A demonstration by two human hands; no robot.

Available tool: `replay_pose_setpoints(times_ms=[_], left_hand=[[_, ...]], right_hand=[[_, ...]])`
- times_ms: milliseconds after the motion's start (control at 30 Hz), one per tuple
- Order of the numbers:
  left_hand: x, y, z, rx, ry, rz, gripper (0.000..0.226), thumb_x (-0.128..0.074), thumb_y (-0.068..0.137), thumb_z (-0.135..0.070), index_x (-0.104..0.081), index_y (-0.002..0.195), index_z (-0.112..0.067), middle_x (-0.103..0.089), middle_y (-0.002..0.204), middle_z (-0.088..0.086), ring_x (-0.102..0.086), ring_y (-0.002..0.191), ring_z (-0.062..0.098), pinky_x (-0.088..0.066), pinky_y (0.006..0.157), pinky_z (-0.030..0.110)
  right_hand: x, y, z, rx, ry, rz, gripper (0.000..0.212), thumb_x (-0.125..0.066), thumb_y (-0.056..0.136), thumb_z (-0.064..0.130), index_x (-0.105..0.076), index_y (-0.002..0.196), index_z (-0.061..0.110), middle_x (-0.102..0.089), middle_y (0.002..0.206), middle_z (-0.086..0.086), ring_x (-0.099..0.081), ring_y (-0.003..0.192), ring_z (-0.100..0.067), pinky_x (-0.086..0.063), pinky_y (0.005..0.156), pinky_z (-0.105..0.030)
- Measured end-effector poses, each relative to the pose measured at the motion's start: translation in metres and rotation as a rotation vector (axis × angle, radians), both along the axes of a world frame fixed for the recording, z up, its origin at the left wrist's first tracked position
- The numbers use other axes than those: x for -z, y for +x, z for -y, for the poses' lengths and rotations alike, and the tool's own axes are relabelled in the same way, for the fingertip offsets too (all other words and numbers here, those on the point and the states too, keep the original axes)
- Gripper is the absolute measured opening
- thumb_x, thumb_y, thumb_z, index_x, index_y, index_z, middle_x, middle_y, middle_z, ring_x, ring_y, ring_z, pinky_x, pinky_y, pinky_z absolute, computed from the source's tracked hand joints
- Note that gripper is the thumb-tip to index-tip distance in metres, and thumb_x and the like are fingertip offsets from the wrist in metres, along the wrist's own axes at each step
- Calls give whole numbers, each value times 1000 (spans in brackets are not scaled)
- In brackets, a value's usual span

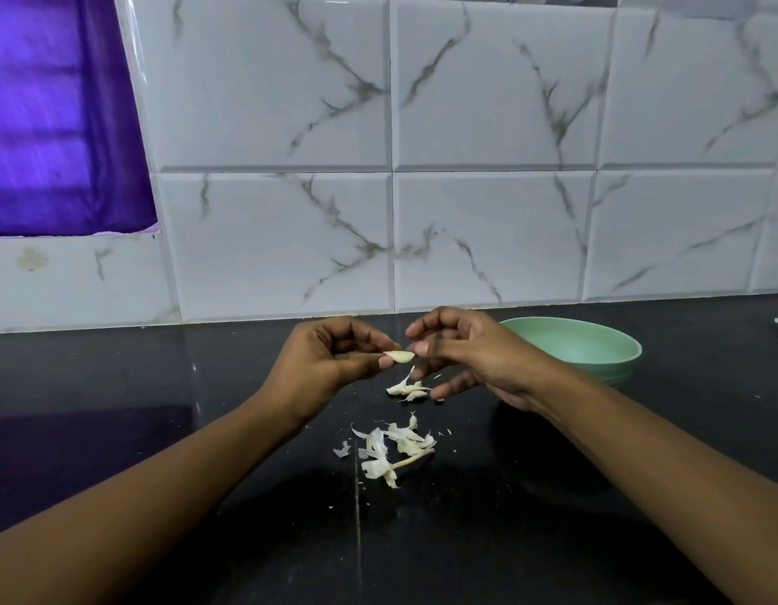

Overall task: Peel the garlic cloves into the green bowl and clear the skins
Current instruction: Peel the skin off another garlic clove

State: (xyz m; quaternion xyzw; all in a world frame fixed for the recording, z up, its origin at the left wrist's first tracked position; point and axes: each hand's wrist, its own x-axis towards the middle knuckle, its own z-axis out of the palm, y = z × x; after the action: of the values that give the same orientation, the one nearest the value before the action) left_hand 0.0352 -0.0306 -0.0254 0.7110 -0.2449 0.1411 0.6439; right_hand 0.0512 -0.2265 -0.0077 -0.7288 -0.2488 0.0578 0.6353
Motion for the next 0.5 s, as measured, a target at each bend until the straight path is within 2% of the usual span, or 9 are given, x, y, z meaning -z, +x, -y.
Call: replay_pose_setpoints(times_ms=[100, 167, 267, 333, 400, 500], left_hand=[[0, 0, 1, -7, 28, 22, 19, -72, 69, 10, -67, 79, -4, -74, 77, 5, -70, 72, 11, -53, 65, 17], [1, -1, 1, -14, 50, 24, 20, -76, 64, 5, -67, 78, -6, -74, 76, 4, -70, 71, 12, -53, 65, 17], [1, 1, 0, -56, 70, 22, 18, -78, 59, -7, -68, 74, -9, -71, 70, 4, -67, 66, 12, -54, 63, 19], [2, 2, -1, -58, 62, -6, 12, -76, 65, -10, -70, 75, -11, -71, 69, 6, -67, 66, 13, -54, 64, 22], [2, 1, 0, -48, 37, -81, 8, -66, 80, -16, -70, 84, -11, -73, 72, 8, -69, 67, 14, -55, 67, 26], [1, -3, 2, -73, 134, -225, 50, -36, 94, -47, -71, 95, -11, -74, 75, 12, -71, 72, 16, -55, 66, 26]], right_hand=[[5, -2, -5, -34, -53, -5, 14, -66, 85, 12, -60, 96, 5, -70, 76, -7, -69, 66, -15, -56, 54, -22], [10, 0, -9, -32, -60, 10, 10, -69, 82, 6, -59, 85, 7, -69, 66, -5, -68, 59, -13, -53, 52, -20], [9, 1, -9, -11, -44, 10, 12, -68, 80, -2, -59, 80, 6, -69, 60, -5, -67, 55, -11, -51, 49, -17], [6, 0, -6, -1, -1, -12, 9, -66, 81, -4, -59, 81, 3, -69, 62, -7, -68, 55, -12, -53, 48, -16], [4, 1, -3, 13, 21, -15, 6, -65, 83, -3, -61, 82, 1, -70, 66, -9, -69, 57, -12, -54, 50, -16], [4, 2, -2, 25, 0, -2, 2, -62, 86, 1, -61, 86, 2, -71, 68, -7, -69, 59, -11, -55, 55, -17]])
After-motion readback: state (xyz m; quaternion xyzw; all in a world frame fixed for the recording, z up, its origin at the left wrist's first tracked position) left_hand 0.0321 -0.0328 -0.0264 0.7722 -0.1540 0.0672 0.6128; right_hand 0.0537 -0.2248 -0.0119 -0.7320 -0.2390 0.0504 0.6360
